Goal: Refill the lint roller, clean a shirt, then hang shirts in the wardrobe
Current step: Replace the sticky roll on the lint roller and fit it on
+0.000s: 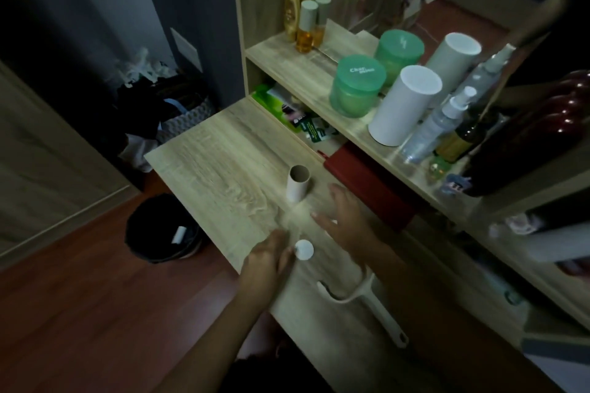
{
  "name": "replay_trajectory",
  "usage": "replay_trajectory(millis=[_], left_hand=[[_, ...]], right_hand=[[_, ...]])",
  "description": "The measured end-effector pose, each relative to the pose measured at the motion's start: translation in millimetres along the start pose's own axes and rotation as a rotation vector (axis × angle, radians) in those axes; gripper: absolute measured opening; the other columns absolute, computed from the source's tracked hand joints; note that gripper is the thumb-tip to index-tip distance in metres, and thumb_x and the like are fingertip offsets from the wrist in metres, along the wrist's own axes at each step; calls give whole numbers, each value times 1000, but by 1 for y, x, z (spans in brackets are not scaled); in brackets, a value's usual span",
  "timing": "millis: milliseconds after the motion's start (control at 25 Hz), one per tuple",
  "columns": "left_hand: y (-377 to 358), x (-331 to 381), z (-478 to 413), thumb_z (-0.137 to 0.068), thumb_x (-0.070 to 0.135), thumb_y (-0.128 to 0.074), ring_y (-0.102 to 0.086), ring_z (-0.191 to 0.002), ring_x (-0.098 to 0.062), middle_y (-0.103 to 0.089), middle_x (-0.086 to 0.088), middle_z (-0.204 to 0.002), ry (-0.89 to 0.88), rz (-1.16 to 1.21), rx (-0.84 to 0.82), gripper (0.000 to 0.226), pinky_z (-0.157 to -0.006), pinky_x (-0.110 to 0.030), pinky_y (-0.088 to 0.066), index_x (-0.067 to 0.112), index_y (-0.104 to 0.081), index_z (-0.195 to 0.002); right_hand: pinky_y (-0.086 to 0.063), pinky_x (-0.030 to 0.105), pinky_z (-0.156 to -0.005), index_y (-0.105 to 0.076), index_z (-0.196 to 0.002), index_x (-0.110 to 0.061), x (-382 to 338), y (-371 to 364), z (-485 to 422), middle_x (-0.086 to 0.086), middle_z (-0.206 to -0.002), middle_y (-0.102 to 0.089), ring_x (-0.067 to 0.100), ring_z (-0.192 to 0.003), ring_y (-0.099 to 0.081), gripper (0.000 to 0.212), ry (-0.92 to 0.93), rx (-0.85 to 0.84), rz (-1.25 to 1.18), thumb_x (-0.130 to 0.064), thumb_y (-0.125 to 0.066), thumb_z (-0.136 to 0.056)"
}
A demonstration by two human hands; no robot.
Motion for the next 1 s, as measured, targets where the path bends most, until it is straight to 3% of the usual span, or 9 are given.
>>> replay_trajectory(millis=[160,240,360,480,600,720,800,880,1000], left_hand=[[-36,-5,-6,-86,39,-45,-64,-101,-27,-63,-11,-123,-143,-196,-52,45,-84,-29,-52,18,-59,-123],[-47,-8,-7,-83,37,-45,-61,-98,-25,-65,-8,-119,-222,-306,-67,38,-75,-30,-57,22,-59,-115],[-51,-9,-11,-79,34,-45,-49,-95,-21,-68,-5,-111,-224,-344,-60,30,-68,-27,-56,22,-61,-101],[-48,-5,-13,-79,32,-47,-51,-94,-20,-68,-1,-102,-215,-313,-45,29,-69,-23,-53,18,-65,-96],[-23,4,-15,-88,28,-59,-58,-98,-20,-64,-3,-107,19,-30,106,27,-78,-21,-42,12,-62,-109],[13,20,-13,-86,28,-65,-64,-88,-8,-68,7,-98,253,303,363,23,-76,-22,-50,18,-63,-106],[27,39,-13,-84,27,-67,-64,-90,-3,-68,13,-97,269,512,399,20,-76,-18,-51,24,-64,-104],[32,61,-12,-83,23,-68,-63,-94,1,-67,20,-100,192,631,319,24,-76,-13,-49,27,-64,-106],[33,81,-6,-81,18,-71,-62,-98,3,-65,27,-103,119,645,253,28,-77,-9,-47,29,-65,-106]], right_hand=[[-27,32,-110,-22,-146,-14,0,0,-45,7,-151,-30,20,-139,-29,90,14,-99,-168,-36,-73,-76],[-34,34,-107,-26,-145,-18,-6,-7,-57,2,-148,-37,16,-133,-36,88,22,-138,-249,-31,-76,-74],[-43,28,-88,-49,-129,-16,-11,-16,-68,2,-125,-59,13,-112,-55,58,135,-142,-277,-24,-74,-77],[-44,24,-83,-54,-120,-18,-11,-14,-65,1,-115,-62,11,-103,-58,44,198,-132,-274,-26,-71,-80],[-45,24,-88,-54,-121,-20,-4,6,-47,2,-116,-56,12,-104,-56,49,245,-98,-233,-28,-73,-77],[-41,18,-86,-59,-120,-22,5,34,-20,-4,-109,-54,8,-99,-54,52,289,-90,-131,-27,-78,-72],[-39,12,-81,-60,-119,-26,5,45,-3,-9,-105,-53,5,-95,-55,52,322,-123,-53,-26,-78,-70],[-38,6,-79,-59,-121,-28,-1,51,10,-9,-104,-53,3,-93,-55,54,363,-129,-2,-23,-77,-70],[-42,12,-79,-57,-125,-19,-9,55,23,-2,-110,-57,8,-96,-56,58,420,-113,4,-17,-75,-70]])
Point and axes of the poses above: each hand's wrist, its own z-axis away from the middle knuckle, its own y-axis out of the back of the hand, x = y × z, the point moved 3 cm from there along -z, towards the middle knuckle
